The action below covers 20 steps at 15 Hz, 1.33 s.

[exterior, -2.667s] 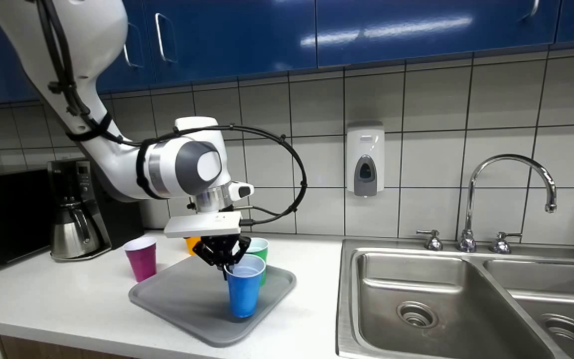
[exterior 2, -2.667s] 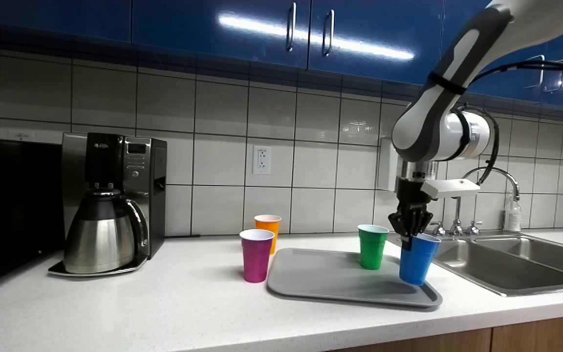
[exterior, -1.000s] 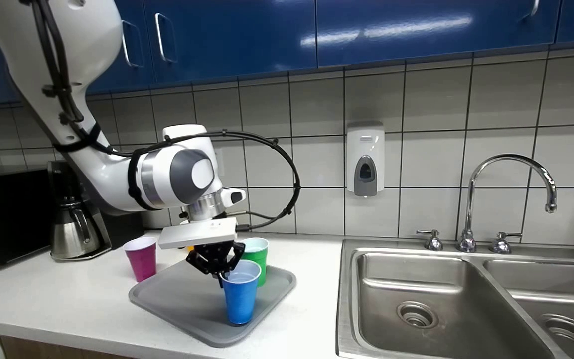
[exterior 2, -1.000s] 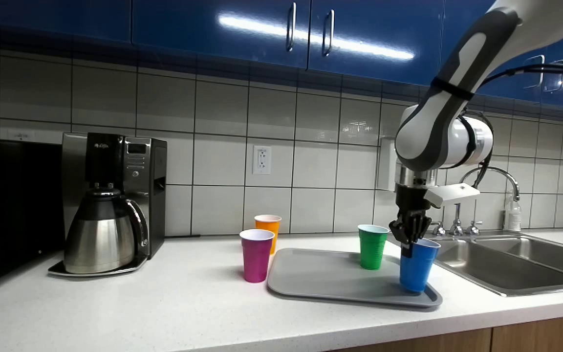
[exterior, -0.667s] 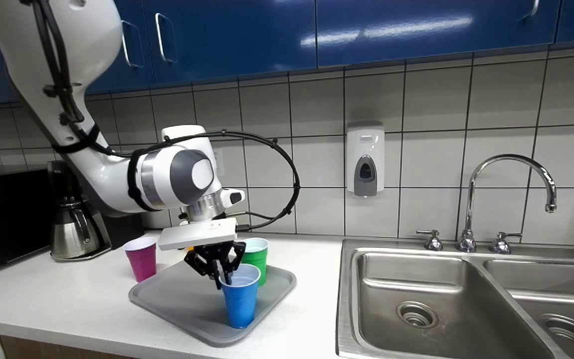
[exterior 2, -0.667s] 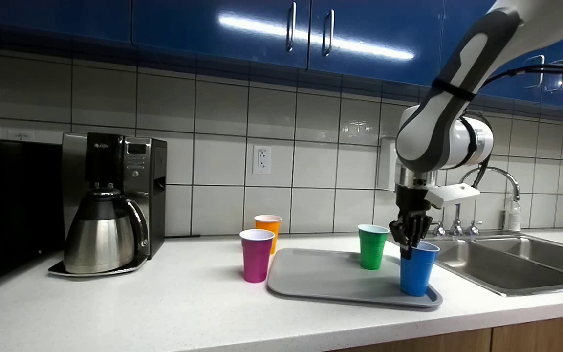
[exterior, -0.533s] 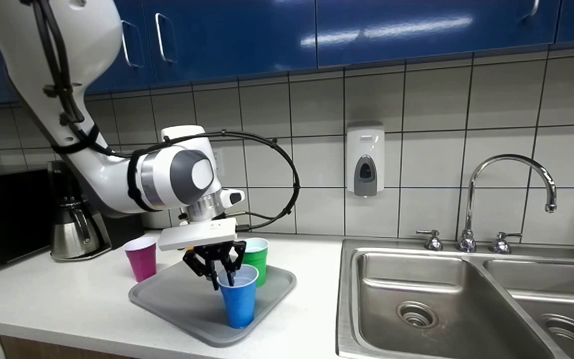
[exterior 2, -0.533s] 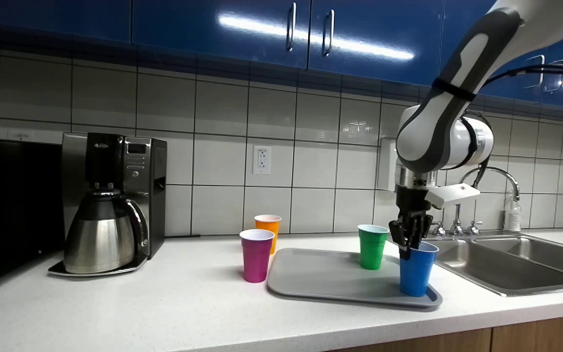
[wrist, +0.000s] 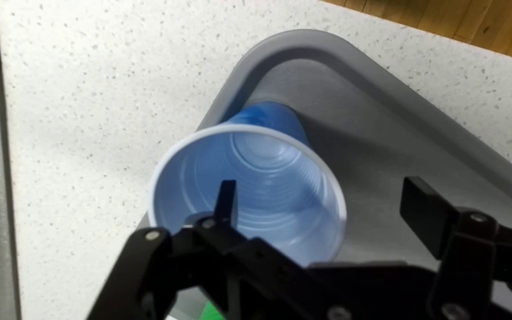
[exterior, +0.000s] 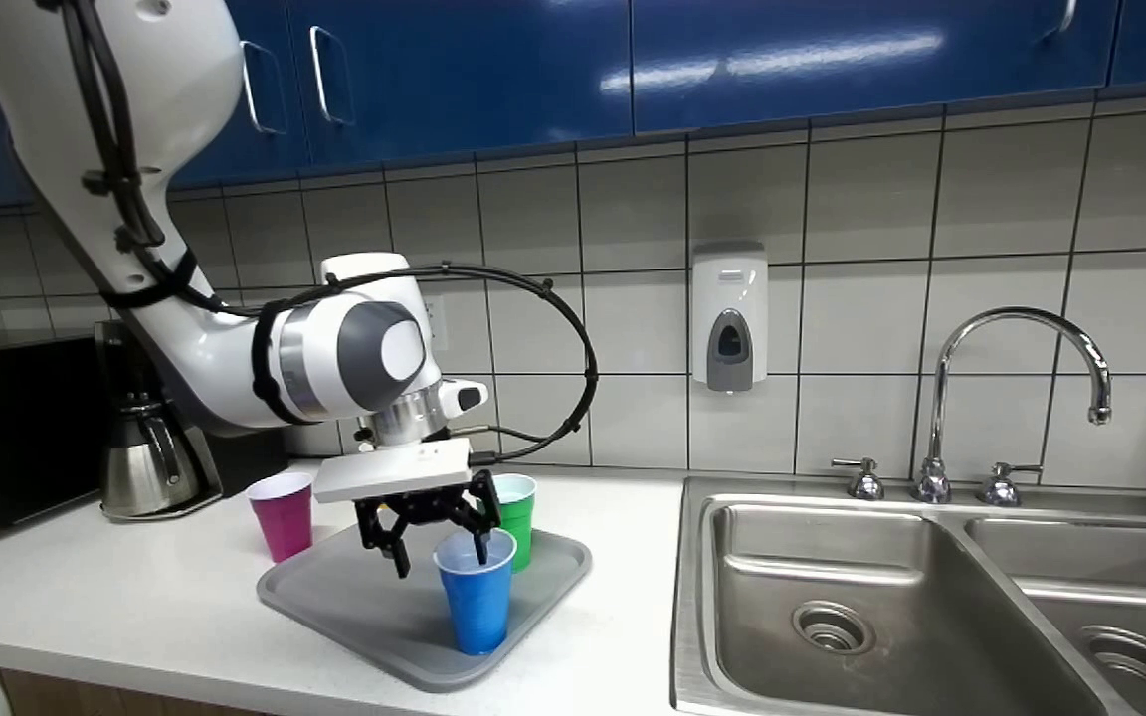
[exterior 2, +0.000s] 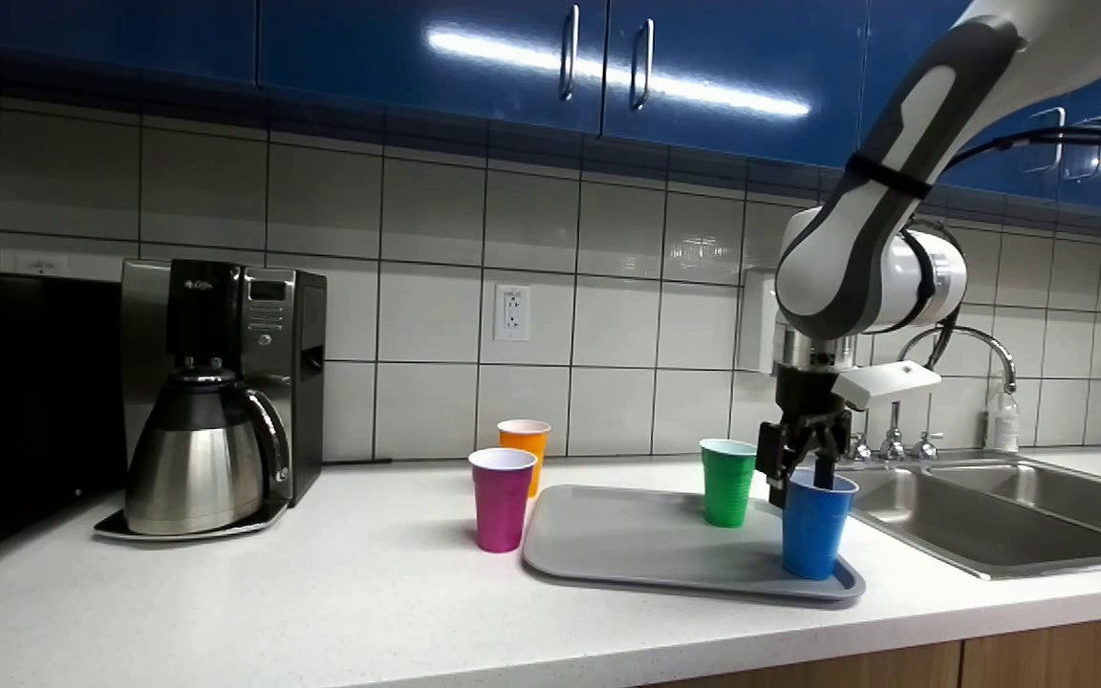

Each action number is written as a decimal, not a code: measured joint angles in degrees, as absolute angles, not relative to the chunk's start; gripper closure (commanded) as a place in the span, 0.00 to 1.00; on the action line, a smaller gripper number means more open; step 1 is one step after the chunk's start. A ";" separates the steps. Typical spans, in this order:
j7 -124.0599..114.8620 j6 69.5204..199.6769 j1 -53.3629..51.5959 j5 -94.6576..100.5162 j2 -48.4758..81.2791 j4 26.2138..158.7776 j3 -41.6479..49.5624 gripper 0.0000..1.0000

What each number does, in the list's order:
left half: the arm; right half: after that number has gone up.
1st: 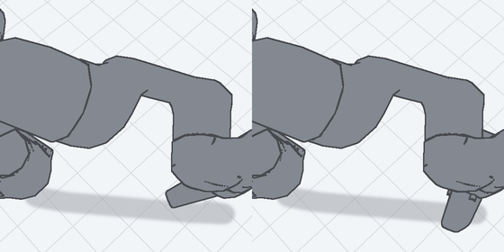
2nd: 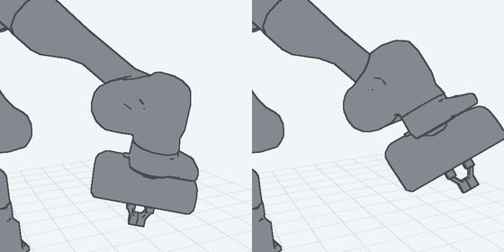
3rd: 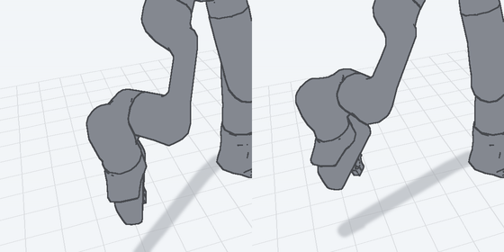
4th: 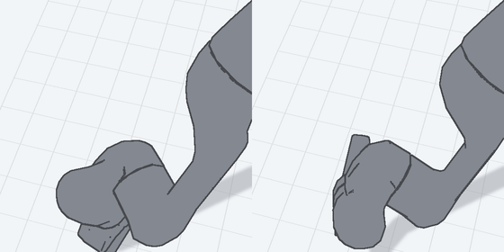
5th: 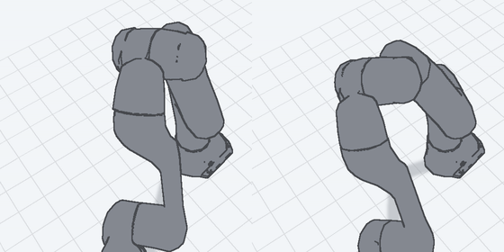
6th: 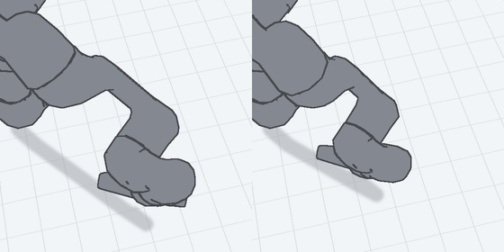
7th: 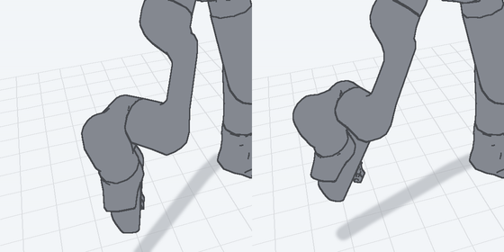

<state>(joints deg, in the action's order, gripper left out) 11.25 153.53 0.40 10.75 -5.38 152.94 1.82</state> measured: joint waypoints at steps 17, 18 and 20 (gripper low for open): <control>11.35 149.75 -2.81 -0.67 -12.07 152.18 1.82 0.00; 11.24 149.39 -3.08 -1.02 -12.36 151.98 1.82 0.00; 10.88 148.96 -3.55 -1.62 -12.59 151.42 1.69 0.00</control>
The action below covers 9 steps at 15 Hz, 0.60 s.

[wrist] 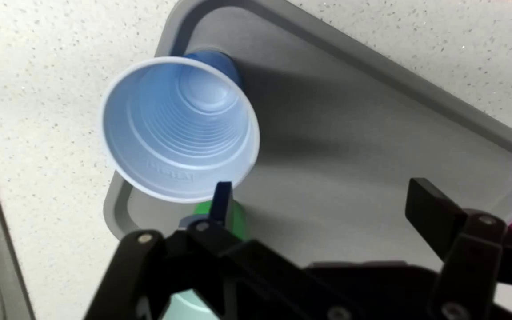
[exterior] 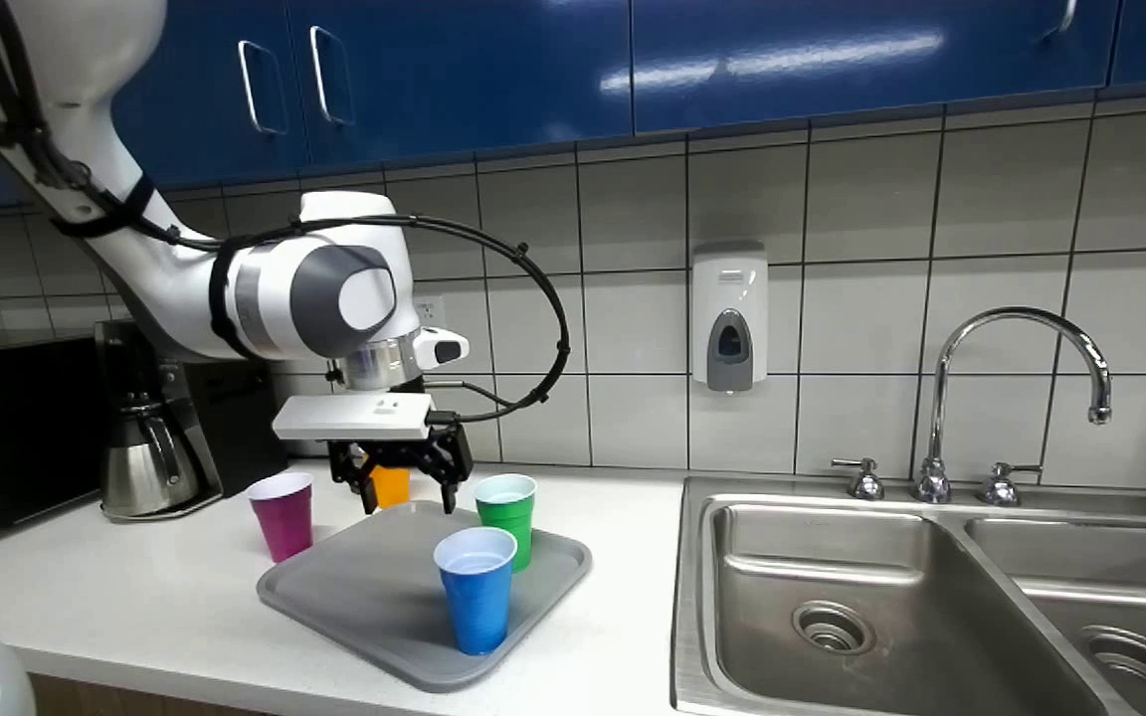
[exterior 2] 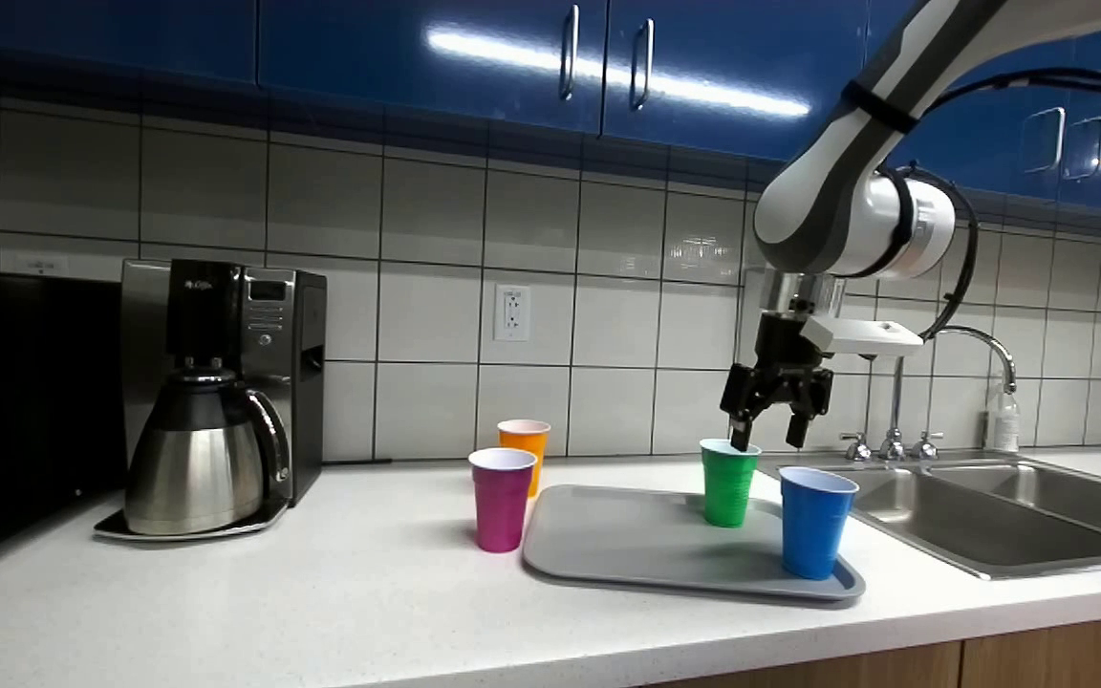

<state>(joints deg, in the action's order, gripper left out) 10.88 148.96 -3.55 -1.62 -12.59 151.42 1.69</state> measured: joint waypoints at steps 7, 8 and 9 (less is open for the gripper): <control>6.16 147.10 -5.17 -2.31 -12.55 148.93 -0.99 0.00; 5.27 147.07 -5.43 -2.31 -12.55 148.78 -1.51 0.00; 4.26 147.07 -5.70 -2.31 -12.54 148.69 -2.13 0.00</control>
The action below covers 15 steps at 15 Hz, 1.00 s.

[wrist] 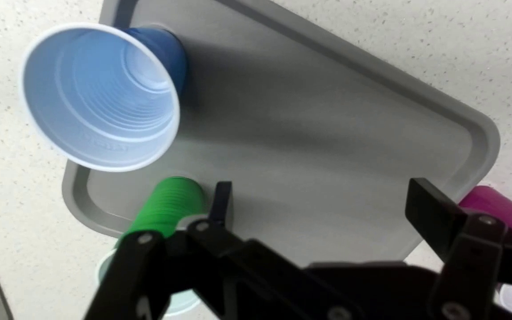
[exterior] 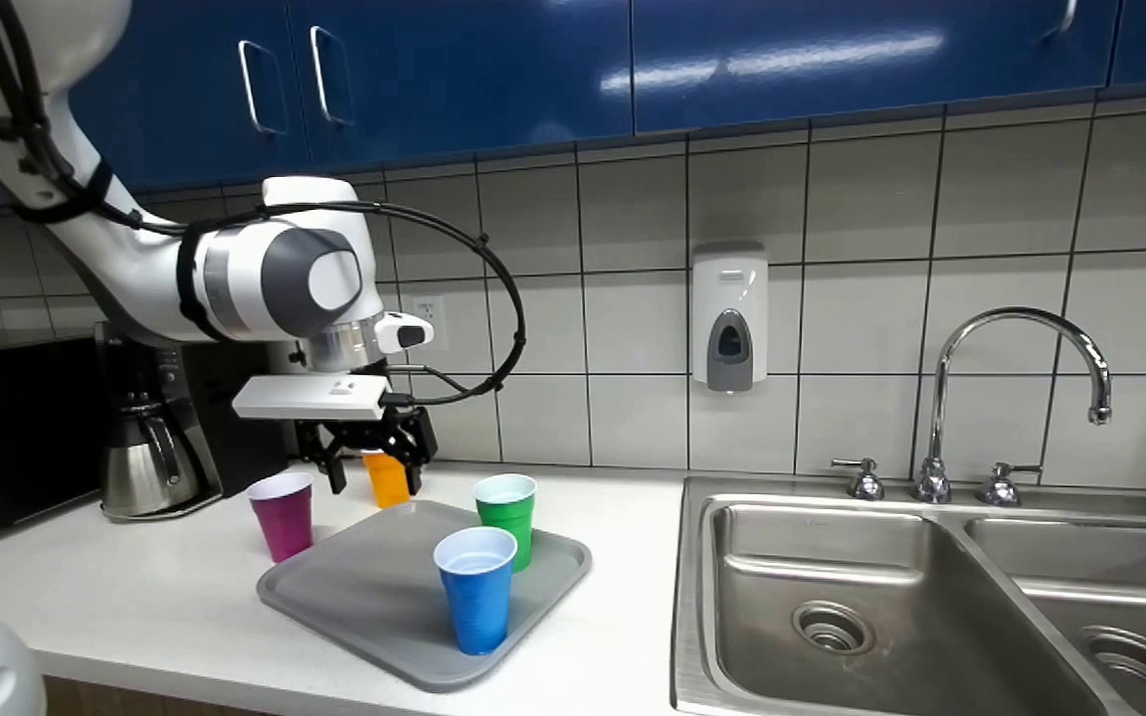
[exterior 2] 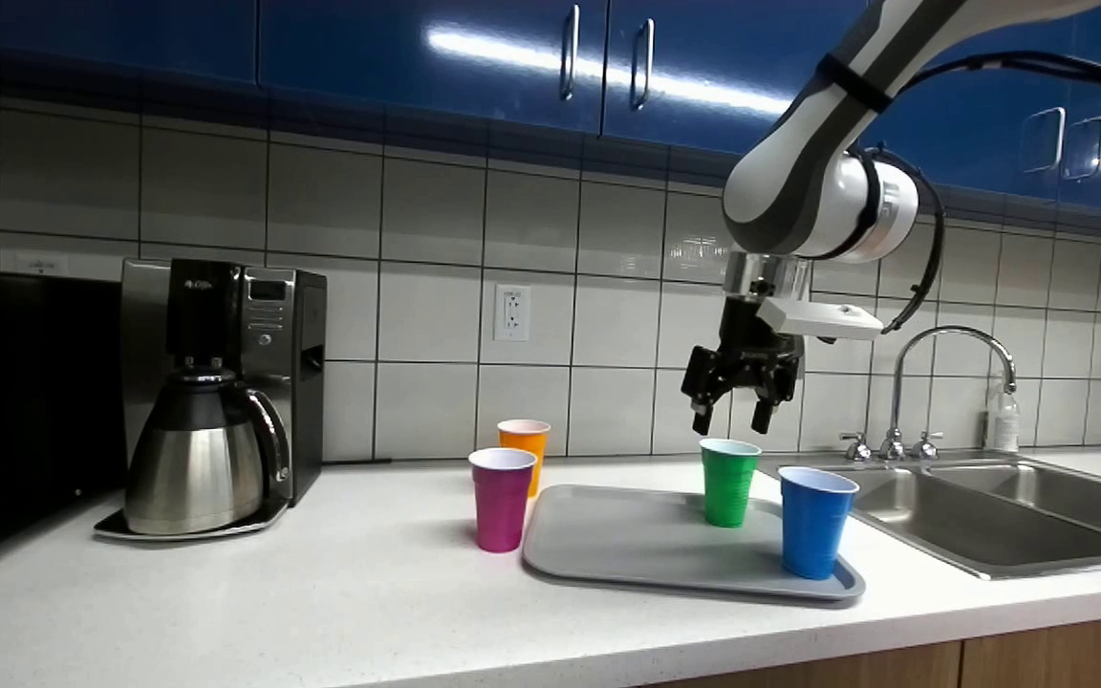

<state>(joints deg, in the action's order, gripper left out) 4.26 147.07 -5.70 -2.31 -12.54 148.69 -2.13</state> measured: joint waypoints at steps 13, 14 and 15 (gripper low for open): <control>-14.89 147.18 -6.90 -0.73 -8.80 143.87 -9.23 0.00; -15.77 147.18 -6.90 -0.70 -8.16 143.27 -9.37 0.00; -16.74 147.19 -6.90 -0.62 -7.48 142.62 -9.57 0.00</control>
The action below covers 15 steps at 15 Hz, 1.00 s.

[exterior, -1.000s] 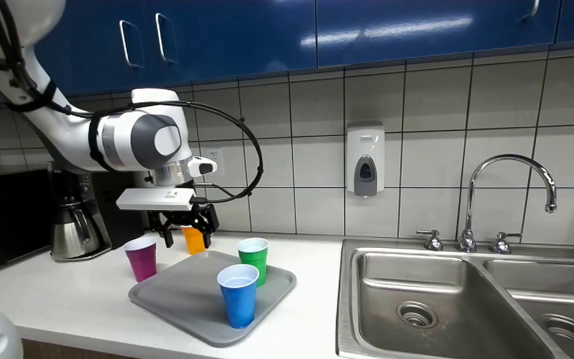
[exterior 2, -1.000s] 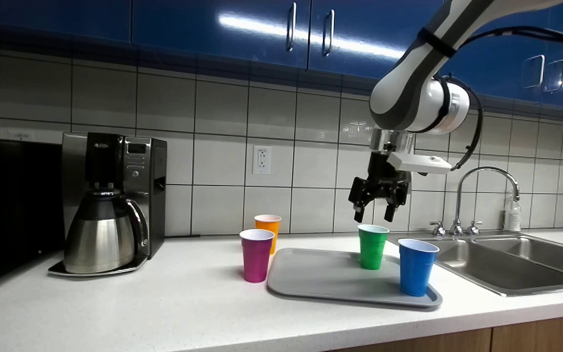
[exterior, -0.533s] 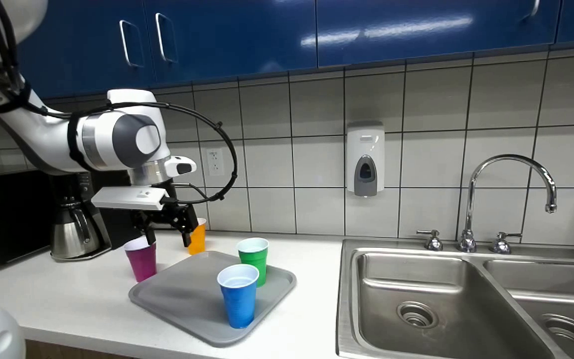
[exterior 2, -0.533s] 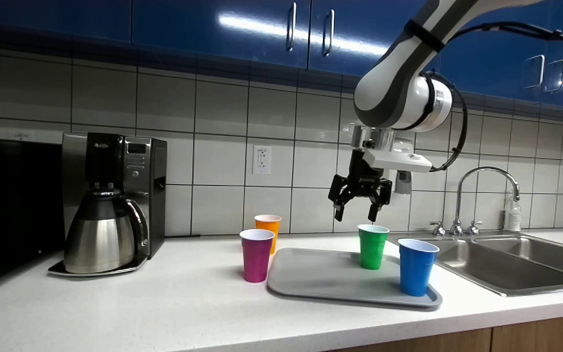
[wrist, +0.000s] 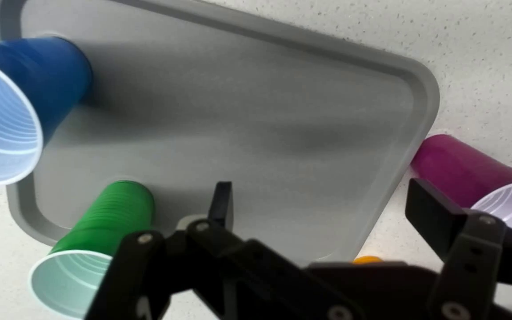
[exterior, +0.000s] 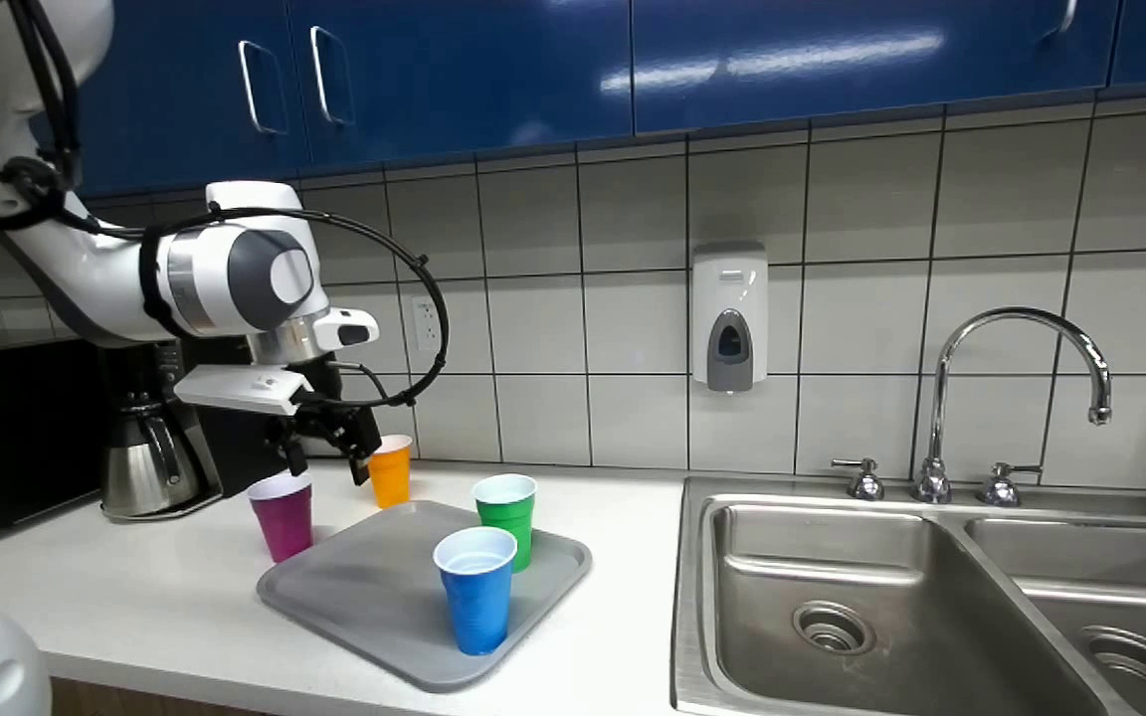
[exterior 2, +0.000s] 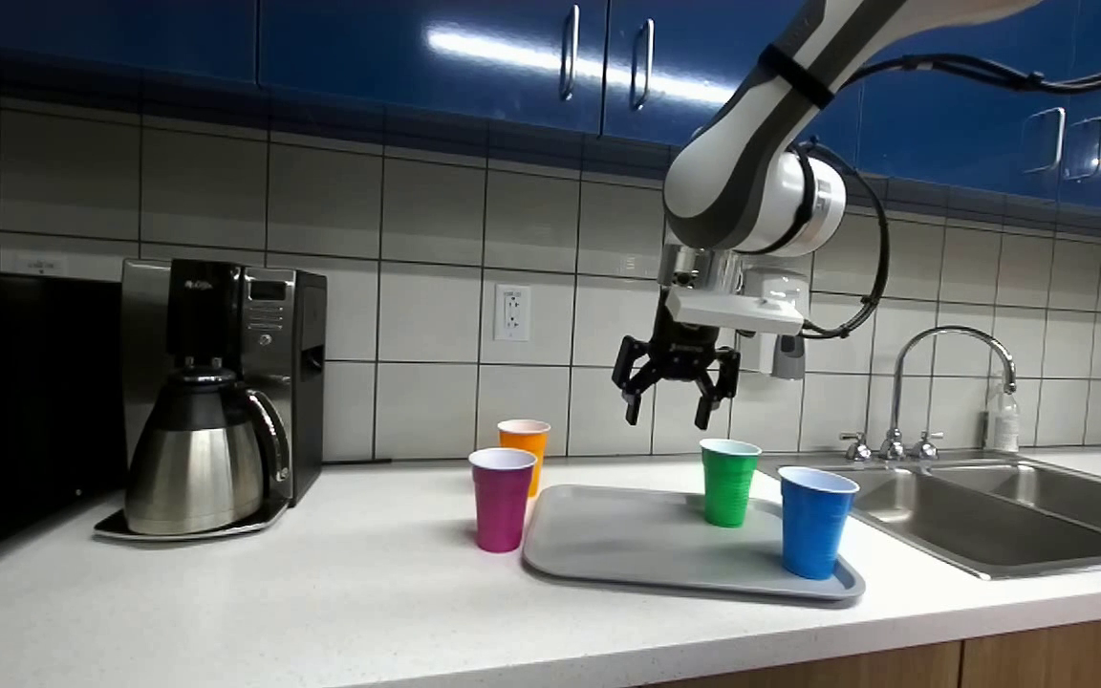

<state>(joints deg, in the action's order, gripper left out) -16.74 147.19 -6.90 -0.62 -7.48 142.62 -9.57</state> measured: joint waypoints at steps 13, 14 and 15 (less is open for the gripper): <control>-51.32 147.11 -10.65 15.27 2.78 132.10 -12.32 0.00; -53.44 147.03 -11.15 16.30 3.76 131.15 -12.29 0.00; -55.14 146.89 -11.63 17.08 4.75 130.17 -12.19 0.00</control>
